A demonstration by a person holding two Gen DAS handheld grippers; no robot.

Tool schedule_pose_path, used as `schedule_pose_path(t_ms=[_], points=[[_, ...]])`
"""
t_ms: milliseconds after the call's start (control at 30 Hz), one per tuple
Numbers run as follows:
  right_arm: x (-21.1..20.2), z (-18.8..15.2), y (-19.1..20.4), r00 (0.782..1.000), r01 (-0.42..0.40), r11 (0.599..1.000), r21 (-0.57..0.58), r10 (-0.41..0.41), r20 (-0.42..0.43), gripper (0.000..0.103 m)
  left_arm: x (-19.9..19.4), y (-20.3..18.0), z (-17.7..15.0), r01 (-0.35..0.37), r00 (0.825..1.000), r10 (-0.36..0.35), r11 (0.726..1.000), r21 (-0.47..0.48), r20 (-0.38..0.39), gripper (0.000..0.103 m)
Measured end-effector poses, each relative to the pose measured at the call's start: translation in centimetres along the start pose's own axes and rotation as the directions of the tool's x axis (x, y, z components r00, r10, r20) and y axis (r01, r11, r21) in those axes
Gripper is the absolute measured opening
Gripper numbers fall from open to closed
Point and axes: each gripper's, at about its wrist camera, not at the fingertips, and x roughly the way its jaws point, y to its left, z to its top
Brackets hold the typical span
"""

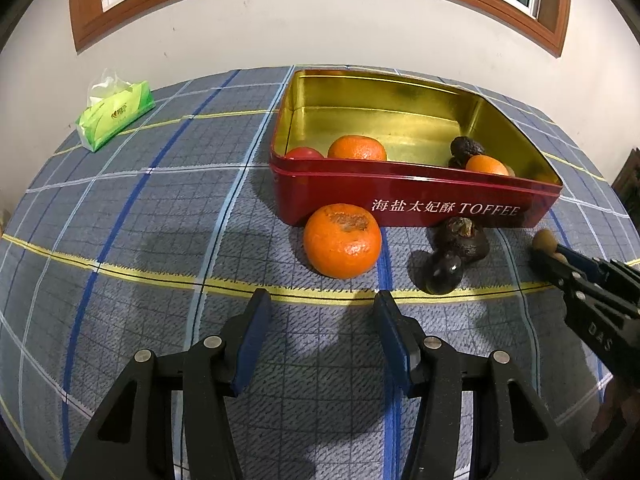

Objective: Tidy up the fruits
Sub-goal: 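Move left tool to the tangerine while right tool grasps a brown round fruit, then close left tool on the tangerine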

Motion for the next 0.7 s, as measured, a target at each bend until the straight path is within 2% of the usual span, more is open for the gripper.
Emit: schedule_pose_path(t_ms=[700], points=[[0.5,0.6,-0.1,1.0,-0.02,0.999,-0.027,0.02,0.0,0.024,2.3,-0.7,2.6,-0.012,1.0,0.012,1.0,0.012,0.008,0.054]])
